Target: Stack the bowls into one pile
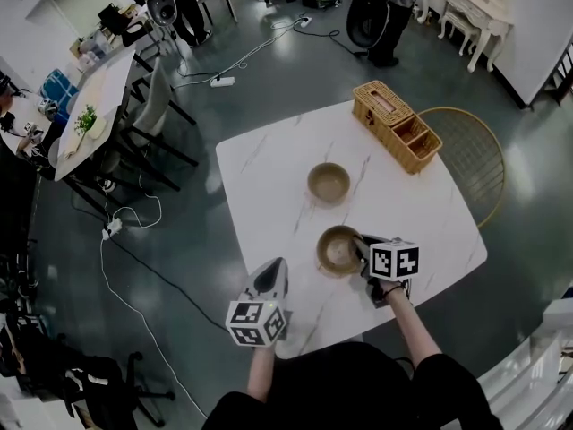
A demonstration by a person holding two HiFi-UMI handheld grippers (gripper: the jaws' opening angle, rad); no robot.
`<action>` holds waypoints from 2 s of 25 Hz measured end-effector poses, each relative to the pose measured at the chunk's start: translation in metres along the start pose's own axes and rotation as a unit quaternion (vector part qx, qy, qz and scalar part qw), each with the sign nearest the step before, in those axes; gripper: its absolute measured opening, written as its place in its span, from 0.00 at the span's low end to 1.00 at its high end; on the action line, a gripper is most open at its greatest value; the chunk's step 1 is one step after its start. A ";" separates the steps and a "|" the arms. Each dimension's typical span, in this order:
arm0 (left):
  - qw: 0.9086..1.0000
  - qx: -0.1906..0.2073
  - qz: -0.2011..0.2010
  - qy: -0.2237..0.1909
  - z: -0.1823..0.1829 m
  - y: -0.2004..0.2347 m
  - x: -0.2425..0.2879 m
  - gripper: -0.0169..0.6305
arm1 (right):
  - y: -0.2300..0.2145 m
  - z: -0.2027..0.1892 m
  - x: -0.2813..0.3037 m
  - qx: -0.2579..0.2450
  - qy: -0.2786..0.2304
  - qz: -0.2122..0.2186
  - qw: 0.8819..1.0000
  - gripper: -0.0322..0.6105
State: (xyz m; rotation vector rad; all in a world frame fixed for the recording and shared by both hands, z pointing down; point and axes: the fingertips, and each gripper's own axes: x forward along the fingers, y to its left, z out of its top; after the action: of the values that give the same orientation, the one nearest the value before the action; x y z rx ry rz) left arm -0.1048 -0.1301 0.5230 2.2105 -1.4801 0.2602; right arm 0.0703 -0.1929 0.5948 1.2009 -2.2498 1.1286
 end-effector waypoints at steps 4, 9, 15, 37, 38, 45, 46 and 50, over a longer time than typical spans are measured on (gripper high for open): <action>1.000 0.001 -0.005 0.000 0.004 -0.003 0.010 0.05 | -0.004 0.016 0.000 0.006 -0.011 0.010 1.000 0.11; 1.000 0.003 -0.010 0.000 0.014 -0.004 0.019 0.05 | -0.007 0.038 0.001 0.011 -0.023 0.015 1.000 0.11; 1.000 0.006 -0.009 -0.001 0.021 0.001 0.035 0.05 | -0.013 0.062 0.009 0.019 -0.040 0.016 0.999 0.11; 1.000 -0.010 -0.009 0.016 0.027 0.010 0.086 0.05 | -0.029 0.149 0.053 0.049 -0.111 -0.023 0.992 0.11; 1.000 -0.011 -0.009 0.017 0.027 0.011 0.087 0.05 | -0.030 0.151 0.056 0.048 -0.110 -0.026 0.992 0.11; 0.999 -0.016 -0.007 0.028 0.019 0.015 0.094 0.05 | -0.035 0.154 0.080 0.031 -0.097 -0.046 0.994 0.11; 0.999 -0.014 -0.007 0.030 0.019 0.015 0.094 0.05 | -0.035 0.154 0.082 0.028 -0.094 -0.050 0.994 0.11; 0.999 -0.011 -0.004 0.033 0.017 0.019 0.095 0.05 | -0.038 0.150 0.090 0.021 -0.087 -0.061 0.994 0.11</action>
State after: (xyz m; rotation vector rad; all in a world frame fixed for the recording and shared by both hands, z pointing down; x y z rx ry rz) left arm -0.0854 -0.2216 0.5515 2.1682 -1.4316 0.3104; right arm 0.0585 -0.3700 0.5758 1.4849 -2.2509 1.0654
